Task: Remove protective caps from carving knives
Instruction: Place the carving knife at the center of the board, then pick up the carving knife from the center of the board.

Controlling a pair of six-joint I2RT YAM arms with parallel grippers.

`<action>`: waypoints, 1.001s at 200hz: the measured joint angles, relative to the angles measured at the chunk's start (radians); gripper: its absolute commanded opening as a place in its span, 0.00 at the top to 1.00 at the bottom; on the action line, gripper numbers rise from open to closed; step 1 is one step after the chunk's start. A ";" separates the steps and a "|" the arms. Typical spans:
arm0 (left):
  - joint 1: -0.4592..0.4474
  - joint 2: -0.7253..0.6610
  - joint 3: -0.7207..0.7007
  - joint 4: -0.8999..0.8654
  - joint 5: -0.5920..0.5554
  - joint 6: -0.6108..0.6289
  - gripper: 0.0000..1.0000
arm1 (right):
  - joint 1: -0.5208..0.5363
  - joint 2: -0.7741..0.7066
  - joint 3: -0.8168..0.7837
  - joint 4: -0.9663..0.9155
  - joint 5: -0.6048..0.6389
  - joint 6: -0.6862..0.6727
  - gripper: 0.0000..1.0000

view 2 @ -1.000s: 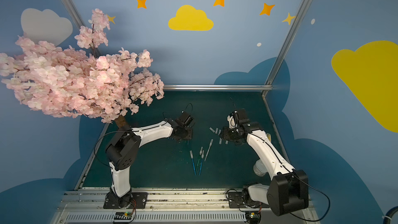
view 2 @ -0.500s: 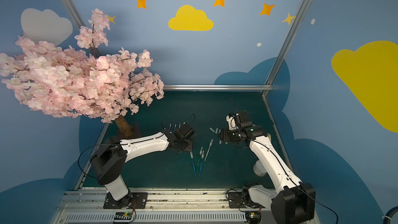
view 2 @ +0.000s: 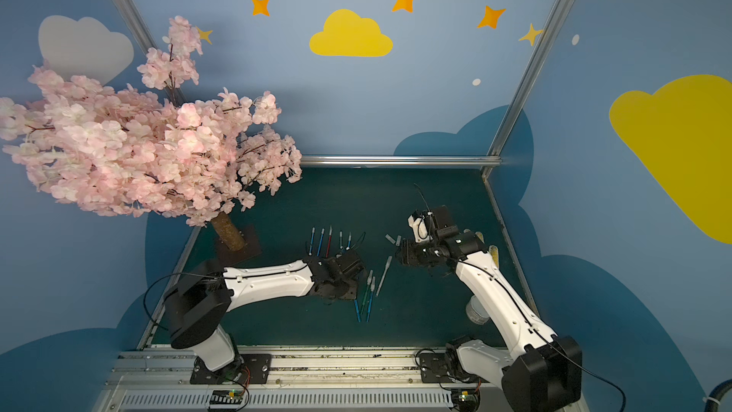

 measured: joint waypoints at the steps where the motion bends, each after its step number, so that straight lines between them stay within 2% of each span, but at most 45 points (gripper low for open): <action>1: -0.001 0.000 0.000 0.000 0.000 -0.001 0.70 | 0.000 0.000 0.000 0.000 0.000 0.000 0.43; 63: -0.031 0.010 -0.005 -0.004 0.005 -0.036 0.68 | 0.017 -0.012 -0.039 0.001 -0.051 -0.014 0.39; 200: -0.047 0.075 0.030 -0.020 0.023 -0.060 0.69 | 0.023 -0.033 -0.064 0.002 -0.055 -0.014 0.39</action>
